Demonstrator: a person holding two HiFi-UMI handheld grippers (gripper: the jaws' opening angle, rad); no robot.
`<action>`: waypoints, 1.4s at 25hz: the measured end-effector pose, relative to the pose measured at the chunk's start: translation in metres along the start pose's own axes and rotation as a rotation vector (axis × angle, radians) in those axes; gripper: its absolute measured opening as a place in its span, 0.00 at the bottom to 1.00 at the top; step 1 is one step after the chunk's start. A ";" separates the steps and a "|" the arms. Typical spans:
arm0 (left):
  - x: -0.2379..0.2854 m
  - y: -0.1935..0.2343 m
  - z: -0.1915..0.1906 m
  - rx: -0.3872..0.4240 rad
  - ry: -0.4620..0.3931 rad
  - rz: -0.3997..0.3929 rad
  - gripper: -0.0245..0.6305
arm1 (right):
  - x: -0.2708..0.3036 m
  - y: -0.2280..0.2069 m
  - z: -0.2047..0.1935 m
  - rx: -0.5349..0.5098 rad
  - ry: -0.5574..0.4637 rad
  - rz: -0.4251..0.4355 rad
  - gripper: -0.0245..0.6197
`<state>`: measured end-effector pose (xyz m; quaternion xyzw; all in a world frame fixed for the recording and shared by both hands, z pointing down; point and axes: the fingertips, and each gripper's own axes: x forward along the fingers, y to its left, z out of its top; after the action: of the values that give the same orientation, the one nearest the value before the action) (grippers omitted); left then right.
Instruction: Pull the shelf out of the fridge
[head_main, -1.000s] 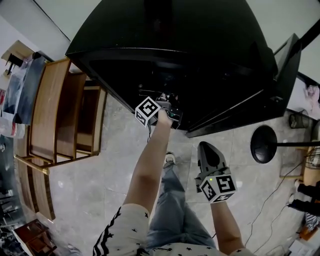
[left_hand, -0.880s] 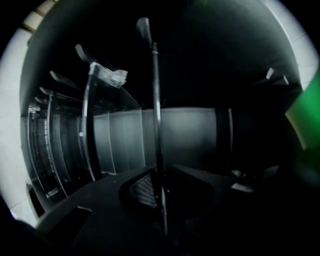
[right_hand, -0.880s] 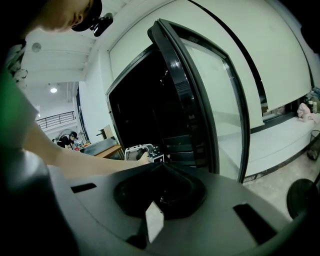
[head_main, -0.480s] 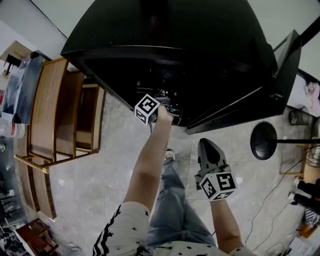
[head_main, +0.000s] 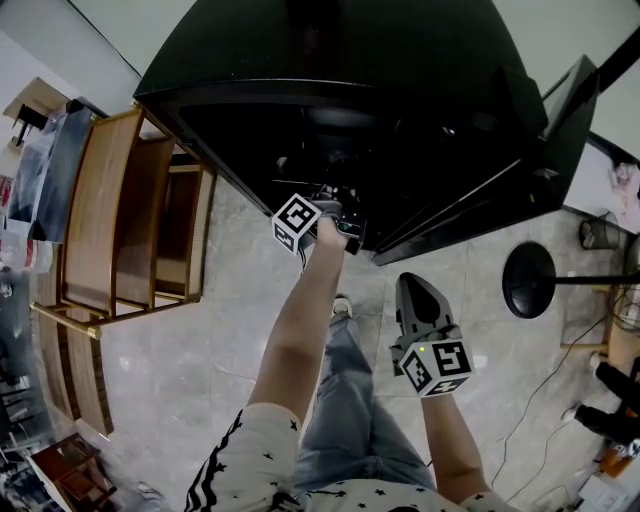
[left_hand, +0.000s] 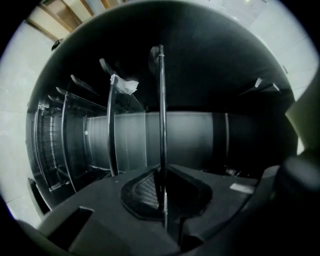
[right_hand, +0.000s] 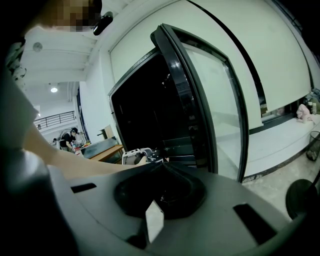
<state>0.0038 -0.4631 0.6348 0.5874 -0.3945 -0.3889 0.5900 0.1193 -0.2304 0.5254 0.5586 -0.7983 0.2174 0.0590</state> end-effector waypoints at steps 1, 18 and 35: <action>-0.003 0.001 0.000 0.000 0.000 0.000 0.07 | -0.001 0.001 -0.001 0.000 0.001 0.002 0.03; -0.054 -0.003 -0.008 -0.008 0.011 -0.025 0.07 | -0.019 0.028 -0.010 -0.020 -0.003 0.040 0.03; -0.110 -0.003 -0.019 -0.013 0.007 -0.038 0.07 | -0.044 0.052 -0.016 -0.029 -0.013 0.062 0.03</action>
<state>-0.0211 -0.3546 0.6308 0.5922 -0.3786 -0.4006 0.5878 0.0859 -0.1711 0.5103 0.5340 -0.8187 0.2037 0.0552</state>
